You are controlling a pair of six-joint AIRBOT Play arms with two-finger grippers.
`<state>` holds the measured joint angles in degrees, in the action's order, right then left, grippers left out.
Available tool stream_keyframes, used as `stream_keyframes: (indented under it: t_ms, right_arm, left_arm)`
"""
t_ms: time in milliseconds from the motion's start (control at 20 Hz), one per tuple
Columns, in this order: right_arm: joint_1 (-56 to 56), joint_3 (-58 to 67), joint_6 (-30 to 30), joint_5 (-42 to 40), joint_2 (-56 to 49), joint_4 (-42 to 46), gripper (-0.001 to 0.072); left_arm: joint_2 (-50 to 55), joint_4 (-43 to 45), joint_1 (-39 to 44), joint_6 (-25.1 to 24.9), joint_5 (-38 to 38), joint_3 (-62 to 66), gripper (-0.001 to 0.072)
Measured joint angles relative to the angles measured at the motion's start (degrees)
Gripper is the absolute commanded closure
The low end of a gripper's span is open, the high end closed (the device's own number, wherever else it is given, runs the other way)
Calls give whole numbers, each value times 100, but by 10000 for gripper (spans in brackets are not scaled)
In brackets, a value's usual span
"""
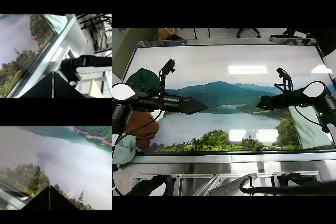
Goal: Fold the shirts.
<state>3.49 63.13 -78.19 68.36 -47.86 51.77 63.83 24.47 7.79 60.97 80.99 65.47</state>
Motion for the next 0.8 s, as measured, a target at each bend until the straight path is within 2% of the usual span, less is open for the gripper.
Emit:
stream_keyframes:
  t_ms: [450,600,650,700,750,800]
  right_arm:
    - [0,0,0,0,0,0,696]
    - [0,0,0,0,0,0,696]
    - [0,0,0,0,0,0,696]
    - [0,0,0,0,0,0,696]
    - [0,0,0,0,0,0,696]
    - [0,0,0,0,-2,0,696]
  left_arm:
    - [0,72,0,2,-7,33,693]
    - [0,1126,-2,396,-236,402,687]
    - [0,1751,-20,636,-382,612,518]
    - [2,2391,-52,846,-555,824,46]
    - [22,3097,-107,1056,-791,1049,16]
    - [79,3768,-188,1259,-1067,1270,15]
